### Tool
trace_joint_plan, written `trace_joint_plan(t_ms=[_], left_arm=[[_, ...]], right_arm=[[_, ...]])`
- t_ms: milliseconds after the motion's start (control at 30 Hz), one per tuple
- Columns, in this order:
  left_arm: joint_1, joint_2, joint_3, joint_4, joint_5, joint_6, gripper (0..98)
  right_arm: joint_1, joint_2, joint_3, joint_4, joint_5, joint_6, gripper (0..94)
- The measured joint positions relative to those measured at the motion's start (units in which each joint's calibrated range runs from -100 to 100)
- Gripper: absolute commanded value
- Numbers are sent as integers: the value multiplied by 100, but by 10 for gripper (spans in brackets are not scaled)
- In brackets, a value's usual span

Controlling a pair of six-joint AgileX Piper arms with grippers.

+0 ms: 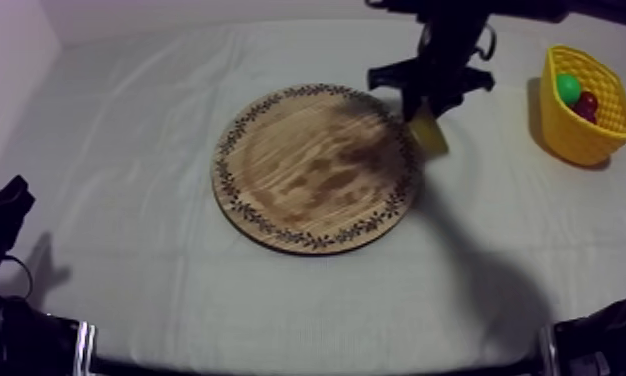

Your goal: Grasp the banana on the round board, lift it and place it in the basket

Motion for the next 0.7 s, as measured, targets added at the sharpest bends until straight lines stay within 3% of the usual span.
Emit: trace_joint_plan(t_ms=[400,700], left_arm=[[0,0,0,0,0,0,1],[0,0,0,0,0,0,1]], right_arm=[[1221,-1419,71,-58,287,292,216],[2040,-1532,-216,-69,302,400,242]])
